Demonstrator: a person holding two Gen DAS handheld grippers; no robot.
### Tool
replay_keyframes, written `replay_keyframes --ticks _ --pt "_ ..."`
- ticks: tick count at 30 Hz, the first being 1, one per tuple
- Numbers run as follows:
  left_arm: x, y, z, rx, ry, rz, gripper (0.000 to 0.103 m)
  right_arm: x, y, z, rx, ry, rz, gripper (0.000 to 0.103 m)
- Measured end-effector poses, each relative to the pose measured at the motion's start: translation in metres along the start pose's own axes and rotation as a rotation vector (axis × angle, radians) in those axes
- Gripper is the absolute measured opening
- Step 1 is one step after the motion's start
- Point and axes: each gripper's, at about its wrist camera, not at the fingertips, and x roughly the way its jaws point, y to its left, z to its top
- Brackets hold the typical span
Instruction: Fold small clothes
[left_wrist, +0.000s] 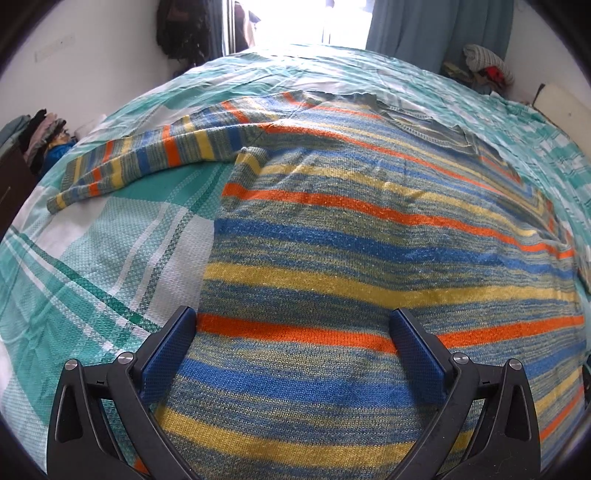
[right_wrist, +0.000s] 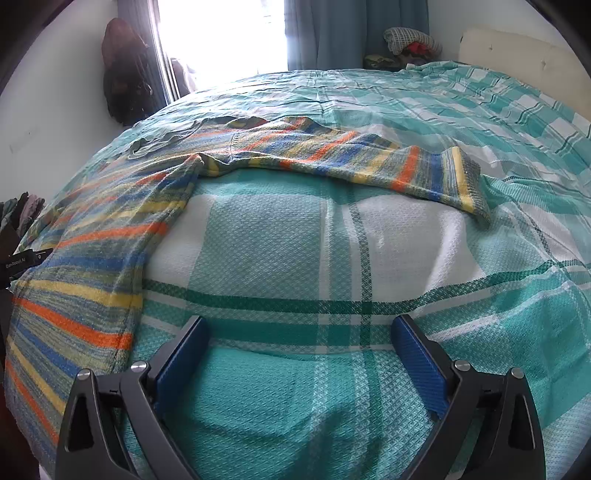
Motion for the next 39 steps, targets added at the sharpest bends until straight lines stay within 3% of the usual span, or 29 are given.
replay_keyframes --ticks 39 --pt "0.0001 -0.0002 -0.0001 -0.001 0.001 0.0 0.103 -0.0015 0.002 -0.0011 -0.003 -0.001 0.002 0.1"
